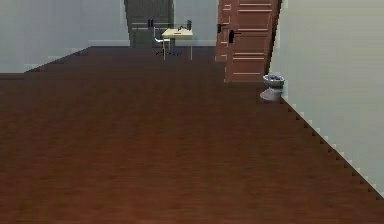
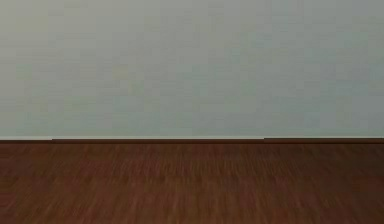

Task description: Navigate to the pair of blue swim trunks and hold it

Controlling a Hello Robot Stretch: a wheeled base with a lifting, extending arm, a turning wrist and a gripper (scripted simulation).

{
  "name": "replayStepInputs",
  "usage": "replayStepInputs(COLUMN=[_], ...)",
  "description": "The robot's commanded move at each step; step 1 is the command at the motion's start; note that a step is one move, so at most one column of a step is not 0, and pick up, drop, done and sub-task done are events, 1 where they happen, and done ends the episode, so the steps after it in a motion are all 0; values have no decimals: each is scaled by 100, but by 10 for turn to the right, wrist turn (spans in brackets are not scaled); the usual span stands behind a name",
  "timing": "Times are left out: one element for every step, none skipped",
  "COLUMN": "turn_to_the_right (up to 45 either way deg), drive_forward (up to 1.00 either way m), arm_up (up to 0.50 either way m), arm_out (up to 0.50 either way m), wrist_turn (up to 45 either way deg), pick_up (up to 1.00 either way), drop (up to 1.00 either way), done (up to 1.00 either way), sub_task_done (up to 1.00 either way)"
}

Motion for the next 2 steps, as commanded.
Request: replayStepInputs(turn_to_the_right=[0, 0], drive_forward=[100, 100], arm_up=[0, 0], arm_out=[0, 0], wrist_turn=[0, 0], pick_up=[0, 0], drop=[0, 0], done=[0, 0], sub_task_done=[0, 0])
